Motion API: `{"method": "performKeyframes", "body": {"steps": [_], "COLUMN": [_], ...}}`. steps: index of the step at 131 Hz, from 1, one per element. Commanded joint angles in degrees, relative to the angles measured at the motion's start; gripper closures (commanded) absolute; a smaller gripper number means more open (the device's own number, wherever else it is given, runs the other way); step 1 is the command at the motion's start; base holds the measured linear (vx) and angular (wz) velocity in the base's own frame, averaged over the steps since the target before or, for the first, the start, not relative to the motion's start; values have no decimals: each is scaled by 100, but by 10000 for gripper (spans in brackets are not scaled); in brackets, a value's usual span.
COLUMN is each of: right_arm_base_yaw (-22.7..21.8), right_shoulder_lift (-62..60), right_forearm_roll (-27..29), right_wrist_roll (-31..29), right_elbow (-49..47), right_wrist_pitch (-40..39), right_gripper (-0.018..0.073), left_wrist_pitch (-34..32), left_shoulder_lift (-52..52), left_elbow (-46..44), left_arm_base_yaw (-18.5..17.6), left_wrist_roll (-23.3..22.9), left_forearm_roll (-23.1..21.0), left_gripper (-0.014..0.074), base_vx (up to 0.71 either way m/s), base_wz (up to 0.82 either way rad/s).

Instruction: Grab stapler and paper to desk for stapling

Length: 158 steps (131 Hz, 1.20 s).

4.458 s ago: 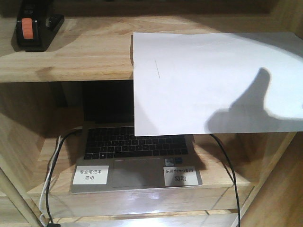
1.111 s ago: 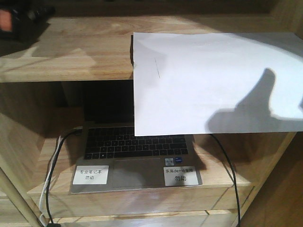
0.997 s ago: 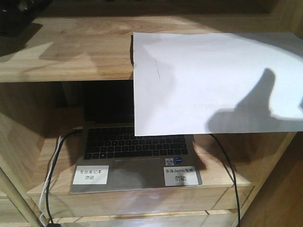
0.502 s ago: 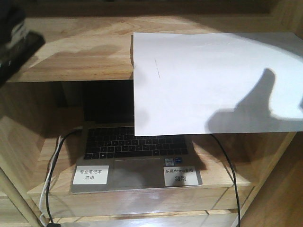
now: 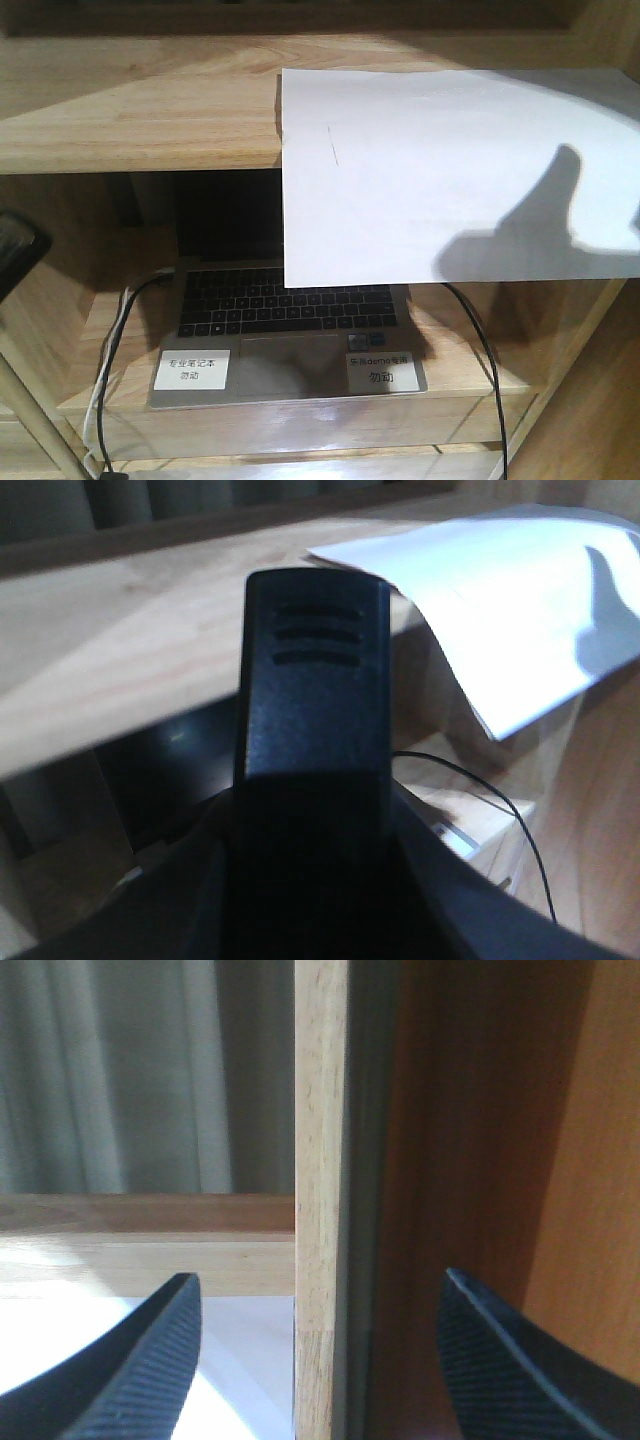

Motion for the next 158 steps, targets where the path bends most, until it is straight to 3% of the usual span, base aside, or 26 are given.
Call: {"method": "performKeyframes", "body": {"steps": [1,51,158], "right_arm_base_yaw": [-26,-26,-26], "right_shoulder_lift": [39,39,39], "right_forearm_roll": [-21,-21,-21], "right_wrist_roll": [-31,-31,-31], "right_elbow": [-141,-141,-141], "right_wrist_pitch": [-404,-404,-398], "right_gripper": [90,90,90], "left_wrist_pitch": [-632,-339,-388], "left_shoulder_lift": [-308,-1219,-1269], "left_elbow": [19,287,287], "left_arm_base_yaw": [-37,-37,-37], "left_wrist_roll": [52,52,52], "left_forearm_roll": [-75,-70,-70], "left_gripper": [604,604,603], "base_vx": [0,0,0], "base_wz": [0,0,0]}}
